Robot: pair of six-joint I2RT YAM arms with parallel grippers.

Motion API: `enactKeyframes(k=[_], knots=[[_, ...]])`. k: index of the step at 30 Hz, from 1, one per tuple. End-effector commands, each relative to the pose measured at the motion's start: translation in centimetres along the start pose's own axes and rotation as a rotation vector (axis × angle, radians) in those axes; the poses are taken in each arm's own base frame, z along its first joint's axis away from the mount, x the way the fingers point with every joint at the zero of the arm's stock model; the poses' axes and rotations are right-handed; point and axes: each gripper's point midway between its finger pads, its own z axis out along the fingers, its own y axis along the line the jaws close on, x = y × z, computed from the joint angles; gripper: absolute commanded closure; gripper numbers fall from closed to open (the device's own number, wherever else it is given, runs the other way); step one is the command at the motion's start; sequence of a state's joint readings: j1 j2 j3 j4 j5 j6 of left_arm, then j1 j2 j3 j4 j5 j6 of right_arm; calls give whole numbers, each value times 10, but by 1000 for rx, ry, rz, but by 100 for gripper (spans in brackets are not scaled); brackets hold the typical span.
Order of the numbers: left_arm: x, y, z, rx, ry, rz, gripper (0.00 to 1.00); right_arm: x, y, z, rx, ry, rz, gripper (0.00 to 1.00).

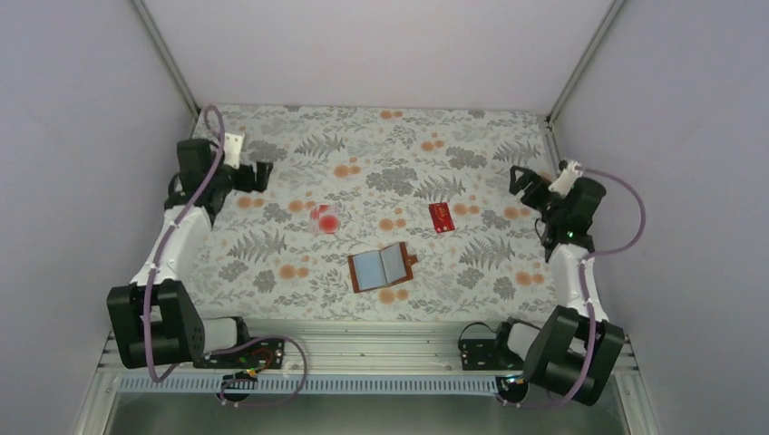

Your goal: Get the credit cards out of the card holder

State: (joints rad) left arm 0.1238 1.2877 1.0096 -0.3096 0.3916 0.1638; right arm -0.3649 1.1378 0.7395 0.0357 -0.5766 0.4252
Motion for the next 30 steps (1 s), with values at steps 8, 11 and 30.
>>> enactKeyframes(k=[8, 11, 30], knots=[[64, 6, 49, -166, -207, -1, 0, 8, -10, -66, 95, -568, -370, 1], [71, 3, 48, -219, -259, 43, 0, 23, -7, -48, 78, -499, -424, 1], [80, 9, 15, -293, -506, 134, 0, 77, 9, -4, -11, -378, -558, 1]])
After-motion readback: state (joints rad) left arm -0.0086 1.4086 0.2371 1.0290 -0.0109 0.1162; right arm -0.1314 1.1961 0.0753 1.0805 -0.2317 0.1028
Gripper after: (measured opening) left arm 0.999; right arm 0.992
